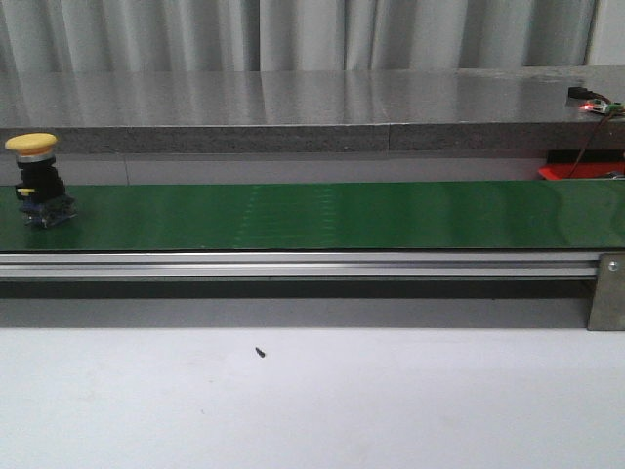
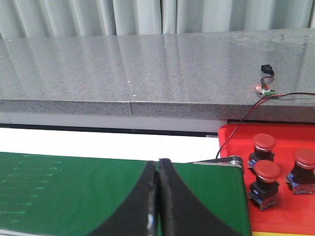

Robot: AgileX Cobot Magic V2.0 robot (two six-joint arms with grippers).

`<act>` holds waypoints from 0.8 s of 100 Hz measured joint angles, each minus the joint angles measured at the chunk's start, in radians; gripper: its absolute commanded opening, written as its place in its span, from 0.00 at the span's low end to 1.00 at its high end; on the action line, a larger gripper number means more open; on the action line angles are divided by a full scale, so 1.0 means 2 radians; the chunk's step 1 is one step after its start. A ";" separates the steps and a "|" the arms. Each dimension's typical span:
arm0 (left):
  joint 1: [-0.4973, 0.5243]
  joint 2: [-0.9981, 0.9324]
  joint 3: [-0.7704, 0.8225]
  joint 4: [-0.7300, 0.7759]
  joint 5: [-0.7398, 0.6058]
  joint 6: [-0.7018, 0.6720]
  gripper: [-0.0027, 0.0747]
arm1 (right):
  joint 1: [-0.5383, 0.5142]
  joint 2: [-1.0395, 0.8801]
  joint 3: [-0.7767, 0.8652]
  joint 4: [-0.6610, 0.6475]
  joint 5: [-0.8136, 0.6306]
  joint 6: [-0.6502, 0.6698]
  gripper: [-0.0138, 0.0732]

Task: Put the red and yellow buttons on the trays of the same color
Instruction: 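Move the left gripper to the red button in the cluster and grasp, then set the red button on the belt and open the left gripper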

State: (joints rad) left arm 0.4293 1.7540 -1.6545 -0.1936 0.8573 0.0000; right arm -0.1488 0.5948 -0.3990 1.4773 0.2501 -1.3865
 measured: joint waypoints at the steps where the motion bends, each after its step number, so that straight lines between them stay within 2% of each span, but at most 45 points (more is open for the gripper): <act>1: -0.001 -0.002 0.005 0.000 -0.001 0.000 0.28 | 0.000 0.000 0.000 0.000 0.000 0.000 0.09; 36: -0.043 -0.071 0.141 -0.004 -0.045 0.000 0.28 | 0.000 0.000 0.000 0.000 0.000 0.000 0.09; 80: -0.058 -0.061 0.195 -0.004 -0.097 0.000 0.28 | 0.000 0.000 0.000 0.000 0.000 0.000 0.09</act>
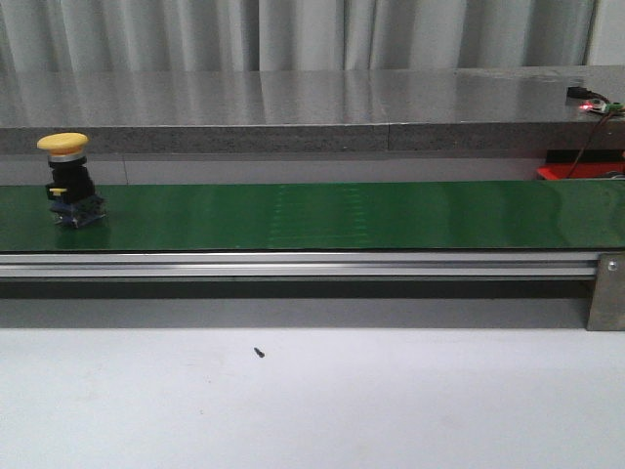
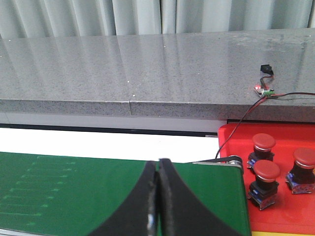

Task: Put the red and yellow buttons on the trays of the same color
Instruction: 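Set the red button on the belt and open the left gripper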

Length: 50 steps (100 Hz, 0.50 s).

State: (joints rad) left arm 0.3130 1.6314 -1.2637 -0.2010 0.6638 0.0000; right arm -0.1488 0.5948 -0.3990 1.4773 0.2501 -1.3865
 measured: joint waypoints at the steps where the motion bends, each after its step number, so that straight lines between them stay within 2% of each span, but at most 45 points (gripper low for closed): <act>1: 0.000 0.000 0.000 0.000 -0.001 0.000 0.28 | 0.000 0.000 0.000 0.000 0.000 0.000 0.09; 14: 0.000 0.012 0.001 0.000 -0.001 0.005 0.33 | 0.000 0.000 0.000 0.000 0.000 0.000 0.09; 37: 0.000 0.013 0.001 0.000 -0.001 0.008 0.69 | 0.000 0.000 0.000 0.000 0.000 0.000 0.09; 50: 0.000 0.013 0.001 -0.003 -0.001 0.008 0.73 | 0.000 0.000 0.000 0.000 0.000 0.000 0.09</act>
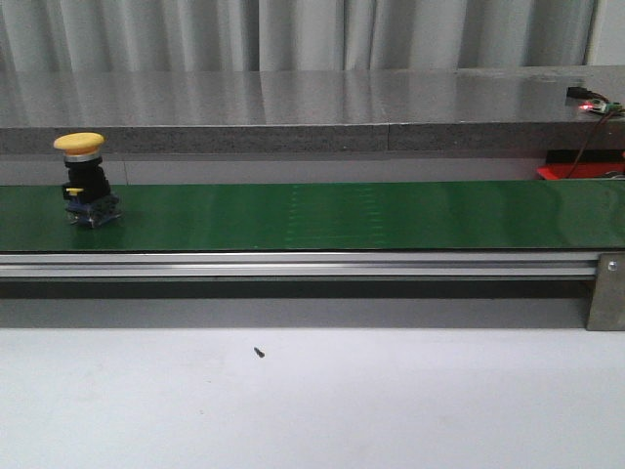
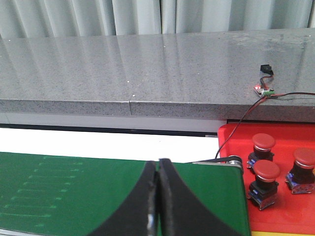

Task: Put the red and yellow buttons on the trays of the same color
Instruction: 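Set the red button on the belt and open the left gripper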

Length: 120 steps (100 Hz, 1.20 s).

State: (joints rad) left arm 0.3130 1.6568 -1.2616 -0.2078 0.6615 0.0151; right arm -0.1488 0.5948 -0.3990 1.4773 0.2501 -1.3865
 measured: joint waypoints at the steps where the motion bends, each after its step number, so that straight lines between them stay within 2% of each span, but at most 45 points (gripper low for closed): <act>1: 0.000 0.000 0.000 -0.001 0.000 0.000 0.73 | 0.000 0.000 0.000 0.000 0.000 0.000 0.09; 22: 0.000 -0.011 0.000 -0.006 0.000 0.006 0.72 | 0.000 0.000 0.000 0.000 0.000 0.000 0.09; 29: 0.000 -0.026 0.000 -0.015 0.002 0.021 0.67 | 0.000 0.000 0.000 0.000 0.000 0.000 0.09; 36: 0.000 -0.042 0.000 -0.030 0.006 0.038 0.54 | 0.000 0.000 0.000 0.000 0.000 0.000 0.09; 45: -0.006 -0.063 0.000 -0.042 0.009 0.051 0.25 | 0.000 0.000 0.000 0.000 0.000 0.000 0.09; 47: -0.007 -0.067 0.000 -0.042 0.010 0.054 0.15 | 0.000 0.000 0.000 0.000 0.000 0.000 0.09; 48: -0.009 -0.068 0.000 -0.043 0.010 0.054 0.15 | 0.000 0.000 0.000 0.000 0.000 0.000 0.09; 50: -0.011 -0.073 0.000 -0.043 0.011 0.055 0.06 | 0.000 0.000 0.000 0.000 0.000 -0.001 0.09; 53: -0.016 -0.077 0.000 -0.043 0.011 0.057 0.01 | 0.000 0.000 0.000 0.000 0.000 -0.001 0.09; 88: -0.105 -0.116 0.002 -0.044 0.023 0.065 0.01 | 0.000 0.000 0.000 0.000 0.000 0.000 0.09; 120: -0.164 -0.193 0.082 -0.040 0.016 0.077 0.01 | 0.000 0.000 0.000 0.000 0.000 -0.001 0.09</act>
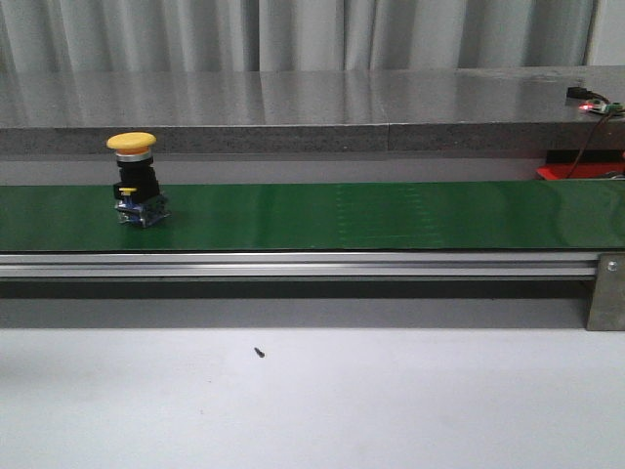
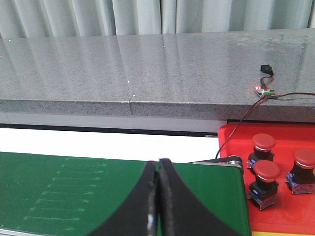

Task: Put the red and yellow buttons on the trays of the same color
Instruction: 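Set the red button on the belt and open the left gripper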

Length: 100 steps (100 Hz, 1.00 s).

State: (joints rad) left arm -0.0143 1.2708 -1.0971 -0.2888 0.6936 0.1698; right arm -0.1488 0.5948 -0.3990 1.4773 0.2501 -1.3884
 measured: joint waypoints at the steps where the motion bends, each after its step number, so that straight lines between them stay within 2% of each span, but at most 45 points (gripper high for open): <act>1: -0.001 -0.002 0.002 0.000 -0.001 0.001 0.01 | 0.000 0.000 0.000 0.000 0.000 0.000 0.09; 33: -0.037 -0.106 0.092 -0.006 -0.038 0.003 0.01 | 0.000 0.000 0.000 0.000 0.000 0.001 0.09; 68: -0.038 -0.193 0.157 -0.002 -0.053 0.003 0.01 | 0.000 0.000 0.000 0.000 0.000 0.000 0.09; 100: -0.038 -0.251 0.220 0.010 -0.097 0.004 0.01 | 0.000 0.000 0.000 0.000 0.000 0.001 0.09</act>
State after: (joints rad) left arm -0.0912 0.7697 -0.6563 -0.2691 0.4989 0.1782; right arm -0.1488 0.5948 -0.3990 1.4773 0.2501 -1.3858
